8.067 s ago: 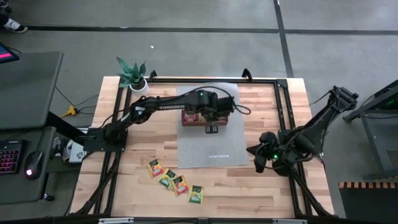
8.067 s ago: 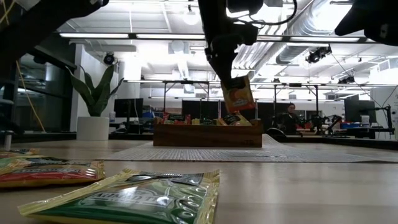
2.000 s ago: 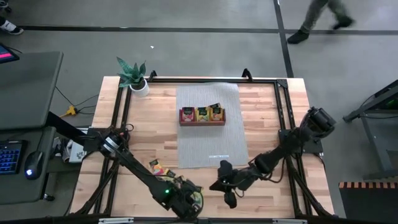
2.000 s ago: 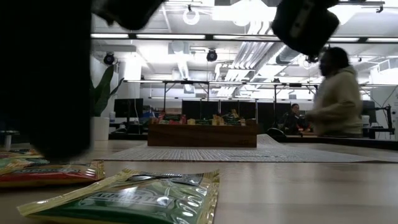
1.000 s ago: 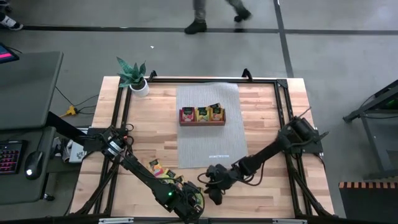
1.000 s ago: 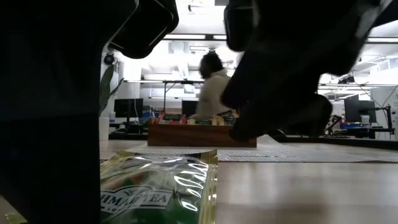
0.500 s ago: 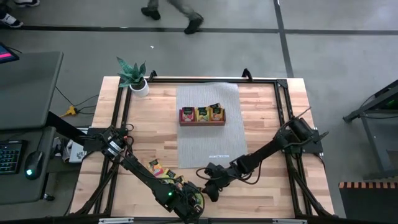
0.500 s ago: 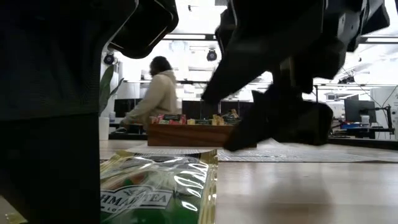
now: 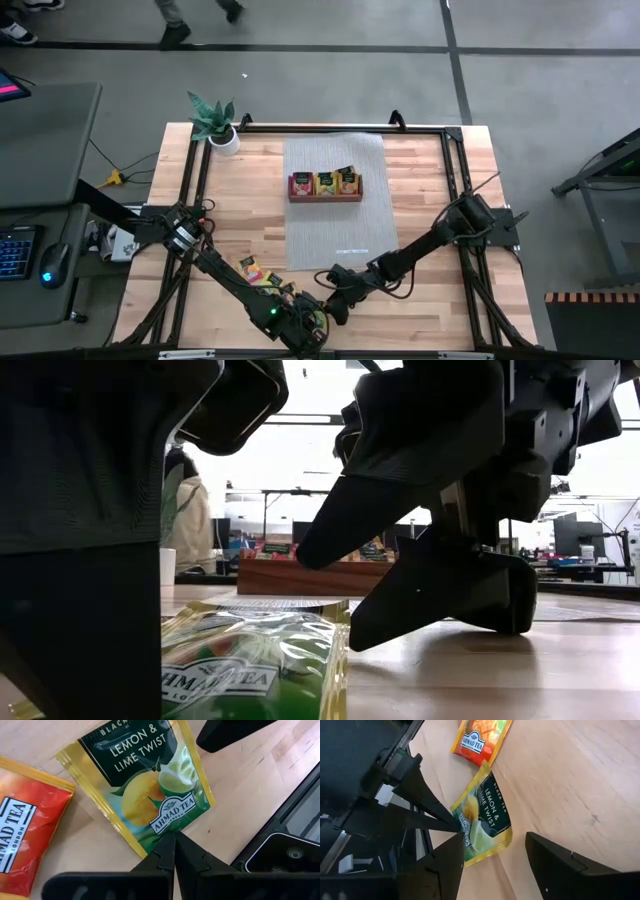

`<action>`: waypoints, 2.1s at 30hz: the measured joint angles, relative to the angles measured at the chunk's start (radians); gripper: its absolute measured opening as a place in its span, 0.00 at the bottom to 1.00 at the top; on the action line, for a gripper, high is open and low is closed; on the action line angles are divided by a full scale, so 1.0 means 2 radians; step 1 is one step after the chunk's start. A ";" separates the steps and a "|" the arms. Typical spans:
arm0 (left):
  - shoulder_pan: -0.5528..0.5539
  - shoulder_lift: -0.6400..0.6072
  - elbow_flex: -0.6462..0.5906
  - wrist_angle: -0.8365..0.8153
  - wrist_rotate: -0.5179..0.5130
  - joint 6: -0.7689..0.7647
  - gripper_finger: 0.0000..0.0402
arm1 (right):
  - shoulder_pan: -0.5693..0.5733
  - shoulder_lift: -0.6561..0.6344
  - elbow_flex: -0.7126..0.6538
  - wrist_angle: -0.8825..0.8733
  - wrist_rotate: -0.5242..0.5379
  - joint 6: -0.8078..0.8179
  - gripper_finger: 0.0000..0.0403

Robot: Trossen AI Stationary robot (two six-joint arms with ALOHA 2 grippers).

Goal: Pick & Place Tea
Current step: Put the yellow tea bag into the middle section of the wooden organizer

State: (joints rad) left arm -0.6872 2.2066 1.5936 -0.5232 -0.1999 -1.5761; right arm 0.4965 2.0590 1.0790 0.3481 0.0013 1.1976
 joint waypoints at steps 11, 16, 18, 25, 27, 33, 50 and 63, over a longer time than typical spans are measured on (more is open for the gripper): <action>0.000 0.000 0.000 0.001 0.000 0.000 0.00 | -0.003 0.000 0.000 -0.002 0.004 -0.004 0.39; 0.000 0.000 0.000 0.001 0.000 0.000 0.00 | -0.003 0.000 0.000 -0.003 -0.003 -0.018 0.22; 0.000 0.000 0.000 0.001 0.000 0.000 0.00 | -0.003 0.000 0.000 -0.003 -0.003 -0.022 0.16; 0.000 0.000 0.000 0.001 -0.006 0.000 0.00 | -0.004 0.001 -0.001 -0.003 0.008 -0.040 0.01; 0.000 0.000 0.000 0.001 -0.010 0.000 0.00 | -0.004 0.001 -0.001 -0.003 0.008 -0.043 0.01; 0.000 0.000 0.000 0.002 -0.010 0.007 0.00 | -0.004 0.001 -0.001 -0.003 0.010 -0.053 0.00; 0.000 -0.051 -0.003 -0.050 0.018 0.040 0.38 | -0.004 0.001 -0.001 -0.014 0.008 -0.076 0.00; -0.033 -0.146 -0.001 -0.238 -0.112 -0.059 0.41 | -0.002 -0.054 -0.001 -0.096 0.017 -0.130 0.00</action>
State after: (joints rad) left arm -0.7524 1.9149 1.5918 -1.0001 -0.4244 -1.6936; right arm 0.4915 1.9518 1.0763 0.1570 0.0347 0.9373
